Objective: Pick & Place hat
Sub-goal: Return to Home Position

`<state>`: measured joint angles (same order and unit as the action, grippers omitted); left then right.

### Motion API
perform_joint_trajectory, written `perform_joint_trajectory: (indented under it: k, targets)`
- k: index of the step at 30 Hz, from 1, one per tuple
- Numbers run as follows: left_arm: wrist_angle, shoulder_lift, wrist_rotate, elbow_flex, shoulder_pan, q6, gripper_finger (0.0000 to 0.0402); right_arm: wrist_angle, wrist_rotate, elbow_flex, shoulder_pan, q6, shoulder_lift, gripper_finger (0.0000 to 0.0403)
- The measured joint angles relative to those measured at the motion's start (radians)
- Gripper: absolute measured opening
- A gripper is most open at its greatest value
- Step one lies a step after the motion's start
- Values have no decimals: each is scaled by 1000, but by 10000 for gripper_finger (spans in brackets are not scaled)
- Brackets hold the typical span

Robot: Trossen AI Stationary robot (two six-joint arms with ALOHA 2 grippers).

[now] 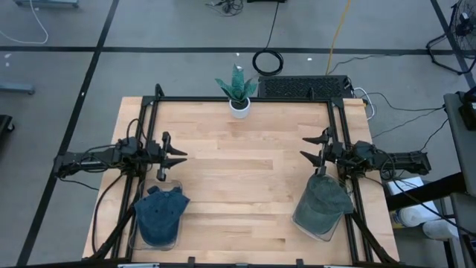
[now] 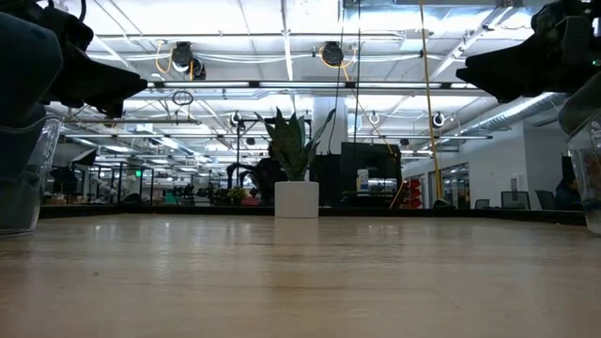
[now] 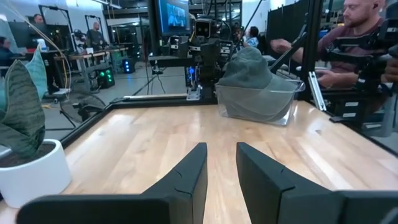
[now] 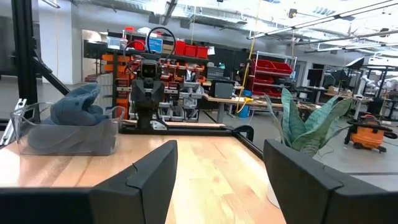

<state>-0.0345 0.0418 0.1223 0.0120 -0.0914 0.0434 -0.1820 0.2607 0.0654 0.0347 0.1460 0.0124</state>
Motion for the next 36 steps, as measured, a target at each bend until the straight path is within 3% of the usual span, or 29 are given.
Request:
perform_joint_trajectory:
  k: [9, 36]
  targets:
    - [0, 0, -1, 0, 0, 117, 93, 0, -1, -2, 0, -2, 0, 226]
    - [0, 0, -1, 0, 0, 109, 93, 0, -1, -4, 0, -3, 0, 226]
